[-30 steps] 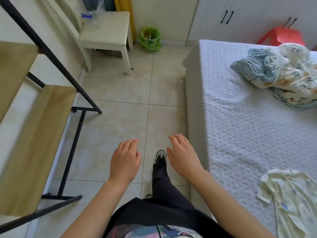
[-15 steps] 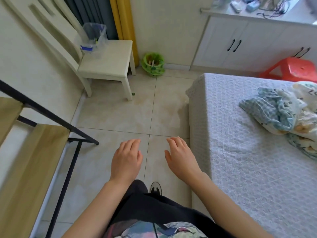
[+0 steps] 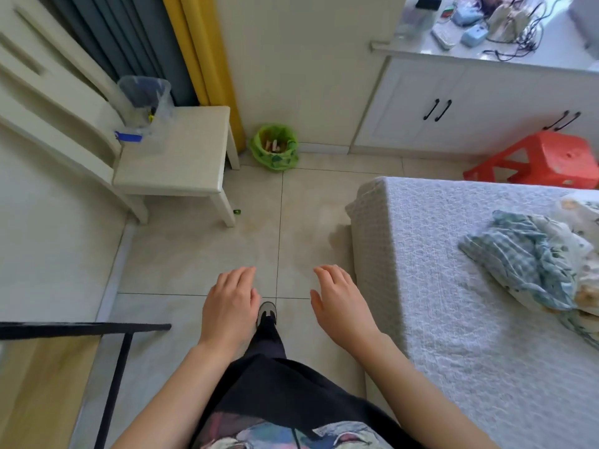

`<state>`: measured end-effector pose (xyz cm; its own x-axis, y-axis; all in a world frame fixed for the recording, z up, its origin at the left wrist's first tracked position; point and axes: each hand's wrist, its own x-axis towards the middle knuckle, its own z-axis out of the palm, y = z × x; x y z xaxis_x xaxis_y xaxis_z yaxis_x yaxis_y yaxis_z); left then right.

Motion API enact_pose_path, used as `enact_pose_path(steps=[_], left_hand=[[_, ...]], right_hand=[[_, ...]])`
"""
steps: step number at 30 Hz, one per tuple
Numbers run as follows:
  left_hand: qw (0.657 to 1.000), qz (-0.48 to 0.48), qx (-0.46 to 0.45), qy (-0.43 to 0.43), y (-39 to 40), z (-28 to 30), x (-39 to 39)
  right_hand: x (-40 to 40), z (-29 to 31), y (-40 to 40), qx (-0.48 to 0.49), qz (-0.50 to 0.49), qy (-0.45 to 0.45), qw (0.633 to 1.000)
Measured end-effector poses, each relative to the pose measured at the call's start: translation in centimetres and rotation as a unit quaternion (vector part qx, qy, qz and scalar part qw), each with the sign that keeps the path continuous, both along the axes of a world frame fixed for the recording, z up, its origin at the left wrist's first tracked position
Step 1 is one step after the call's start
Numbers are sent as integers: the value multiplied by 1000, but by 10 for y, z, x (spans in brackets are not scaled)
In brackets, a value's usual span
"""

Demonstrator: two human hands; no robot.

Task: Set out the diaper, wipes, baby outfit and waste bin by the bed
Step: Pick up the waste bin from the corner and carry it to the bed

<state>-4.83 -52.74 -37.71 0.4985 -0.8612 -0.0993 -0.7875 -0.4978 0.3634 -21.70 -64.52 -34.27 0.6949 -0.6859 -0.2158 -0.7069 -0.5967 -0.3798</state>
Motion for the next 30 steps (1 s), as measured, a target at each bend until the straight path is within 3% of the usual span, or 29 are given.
enact_pose_path(steps=[12, 30], left_hand=[[996, -83, 1, -18, -201, 8, 138], [1000, 4, 27, 11, -477, -30, 237]], right_hand=[[128, 2, -174, -40, -27, -30, 998], [266, -39, -480, -7, 74, 7, 997]])
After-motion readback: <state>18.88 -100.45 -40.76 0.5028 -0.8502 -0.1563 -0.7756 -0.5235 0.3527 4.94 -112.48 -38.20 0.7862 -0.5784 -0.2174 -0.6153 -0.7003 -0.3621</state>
